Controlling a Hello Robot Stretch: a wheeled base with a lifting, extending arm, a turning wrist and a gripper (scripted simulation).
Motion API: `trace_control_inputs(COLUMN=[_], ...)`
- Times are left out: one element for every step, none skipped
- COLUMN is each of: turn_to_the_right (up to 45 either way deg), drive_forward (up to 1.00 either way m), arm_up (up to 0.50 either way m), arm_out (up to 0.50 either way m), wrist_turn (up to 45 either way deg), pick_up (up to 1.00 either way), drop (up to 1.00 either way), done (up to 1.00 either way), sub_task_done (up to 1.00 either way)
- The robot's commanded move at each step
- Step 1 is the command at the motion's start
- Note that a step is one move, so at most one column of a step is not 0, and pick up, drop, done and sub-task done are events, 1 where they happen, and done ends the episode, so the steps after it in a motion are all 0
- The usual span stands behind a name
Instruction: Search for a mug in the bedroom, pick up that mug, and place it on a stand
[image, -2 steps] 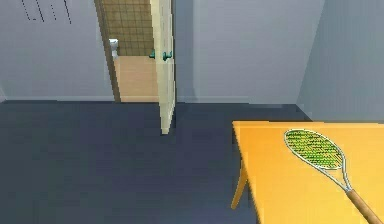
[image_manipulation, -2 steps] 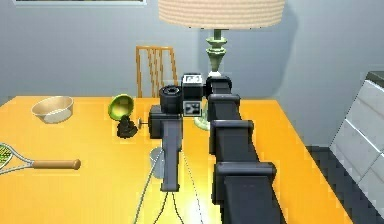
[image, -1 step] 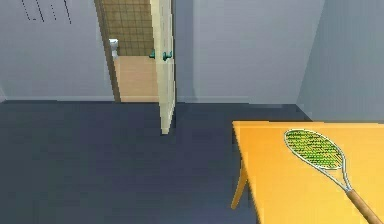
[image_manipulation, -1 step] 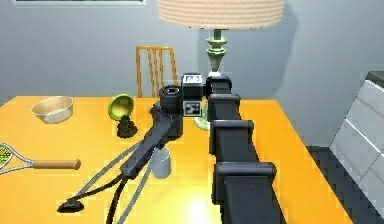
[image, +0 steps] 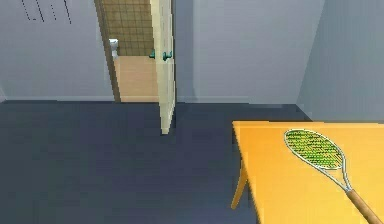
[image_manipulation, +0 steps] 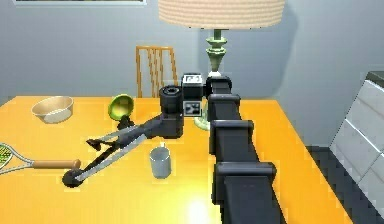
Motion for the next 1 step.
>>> trace_control_inputs(turn_to_the_right=[0.0], drive_forward=[0.0], arm_up=[0.0], arm_out=[0.0], wrist_turn=[45.0], pick_up=[0.0], drop=[0.0], done=[0.0], sub_task_done=[0.0])
